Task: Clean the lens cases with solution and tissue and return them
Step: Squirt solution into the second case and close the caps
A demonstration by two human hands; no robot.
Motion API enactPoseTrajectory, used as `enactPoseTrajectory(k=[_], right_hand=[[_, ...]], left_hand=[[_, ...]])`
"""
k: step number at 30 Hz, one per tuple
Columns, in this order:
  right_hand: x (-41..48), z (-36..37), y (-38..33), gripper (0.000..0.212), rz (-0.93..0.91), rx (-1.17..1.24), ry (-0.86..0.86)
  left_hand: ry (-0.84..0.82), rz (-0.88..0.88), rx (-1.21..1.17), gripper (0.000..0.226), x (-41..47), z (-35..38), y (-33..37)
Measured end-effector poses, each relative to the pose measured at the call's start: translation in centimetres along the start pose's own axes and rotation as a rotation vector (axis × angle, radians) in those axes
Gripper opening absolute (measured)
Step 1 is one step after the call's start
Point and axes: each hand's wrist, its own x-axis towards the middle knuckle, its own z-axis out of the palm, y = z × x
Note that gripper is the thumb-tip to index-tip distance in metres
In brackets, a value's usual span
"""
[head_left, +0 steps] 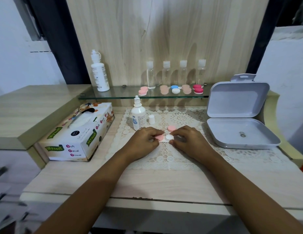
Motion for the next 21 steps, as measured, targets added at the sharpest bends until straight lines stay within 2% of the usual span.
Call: enactPoseTrajectory(k=[3,6,11,16,21], right_hand=[[-0.02,-0.03,-0.01,0.029,-0.003,0.0,0.001],[-0.02,-0.06,-0.08,0.029,-0.005,0.0,0.002],[0.03,-0.07,-0.12,0.03,0.01,-0.005,-0.008],[-0.06,-0.12,-0.22,0.029,0.006,-0.005,-0.007],[-0.04,-0.09,-0.24,0.03,0.012,-0.016,-0.012]], left_hand=[[0.008,-0.015,-0.086,0.037,-0.01,0.23,-0.03],[0.057,-0.045,-0.065,0.047,0.06,0.54,-0.21],[0.052,-0.048,-0.078,0.037,0.05,0.38,-0.39],[0.039,-0.073,-0.093,0.056,0.07,0.62,-0.36],[0.031,-0.064,-0.152,0.045,0.03,0.63,-0.58]])
